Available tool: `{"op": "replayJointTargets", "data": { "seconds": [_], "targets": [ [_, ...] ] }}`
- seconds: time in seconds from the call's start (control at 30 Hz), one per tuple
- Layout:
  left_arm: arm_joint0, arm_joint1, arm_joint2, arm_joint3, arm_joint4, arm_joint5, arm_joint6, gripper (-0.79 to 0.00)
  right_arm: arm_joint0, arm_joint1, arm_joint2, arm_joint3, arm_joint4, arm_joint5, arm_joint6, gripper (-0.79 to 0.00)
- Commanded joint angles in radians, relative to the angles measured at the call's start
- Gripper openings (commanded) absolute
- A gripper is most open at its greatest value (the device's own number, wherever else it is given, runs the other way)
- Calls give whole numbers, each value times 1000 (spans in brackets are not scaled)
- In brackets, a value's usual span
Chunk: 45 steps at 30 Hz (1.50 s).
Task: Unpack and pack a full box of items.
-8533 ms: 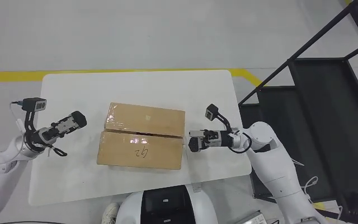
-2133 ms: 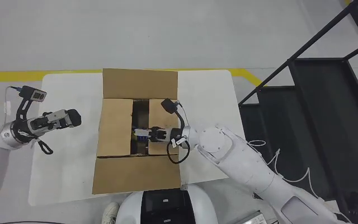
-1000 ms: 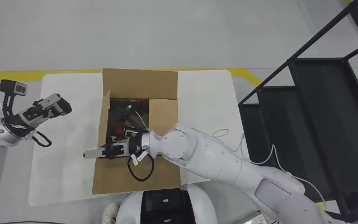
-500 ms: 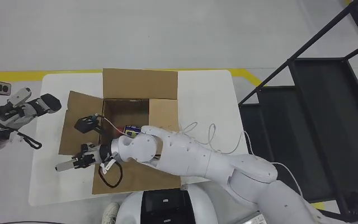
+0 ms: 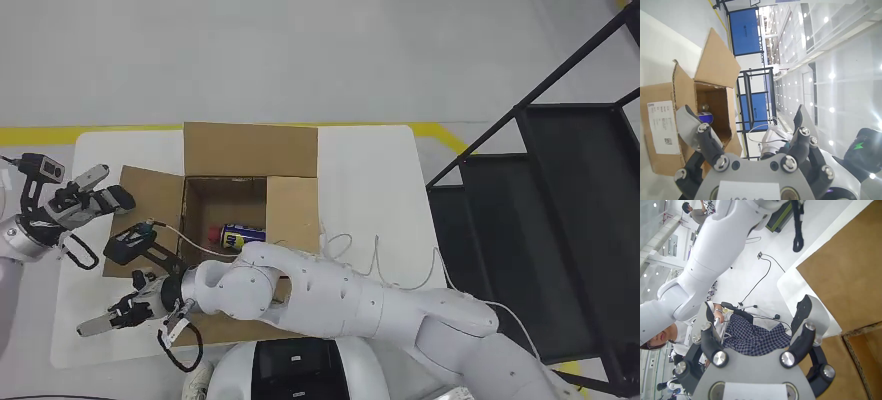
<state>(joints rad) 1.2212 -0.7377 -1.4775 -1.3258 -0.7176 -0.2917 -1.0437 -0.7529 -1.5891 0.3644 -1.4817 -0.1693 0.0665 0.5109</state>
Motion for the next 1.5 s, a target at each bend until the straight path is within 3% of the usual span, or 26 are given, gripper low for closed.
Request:
{"op": "replayJointTargets", "data": {
  "seconds": [0.0,0.2,0.37,0.73,0.9,1.03,1.23,1.33,1.47],
  "targets": [
    [-9,-5,18,21,8,2,10,0,-52,39,53,-82,-41,39,25,0],
    [-17,-15,44,74,95,-13,74,0,-225,134,221,-274,-142,74,82,0],
    [-16,-22,85,67,200,-31,78,0,-356,187,377,-362,-157,69,100,0],
    [-86,-57,220,44,276,9,42,0,-529,239,601,-421,-99,22,92,0],
    [-115,-58,196,49,259,-5,18,0,-559,247,615,-447,-125,38,90,0],
    [-96,-41,98,-22,219,-28,-19,0,-571,252,623,-459,-129,36,107,0],
    [-23,-22,-26,-212,164,-14,-52,0,-616,266,688,-468,-101,10,114,0],
    [-18,-24,-15,-299,186,12,-45,0,-661,276,744,-474,-73,-13,114,0],
    [-64,-40,89,-354,239,54,-11,0,-736,292,828,-488,-27,-48,132,0]
  ]
}}
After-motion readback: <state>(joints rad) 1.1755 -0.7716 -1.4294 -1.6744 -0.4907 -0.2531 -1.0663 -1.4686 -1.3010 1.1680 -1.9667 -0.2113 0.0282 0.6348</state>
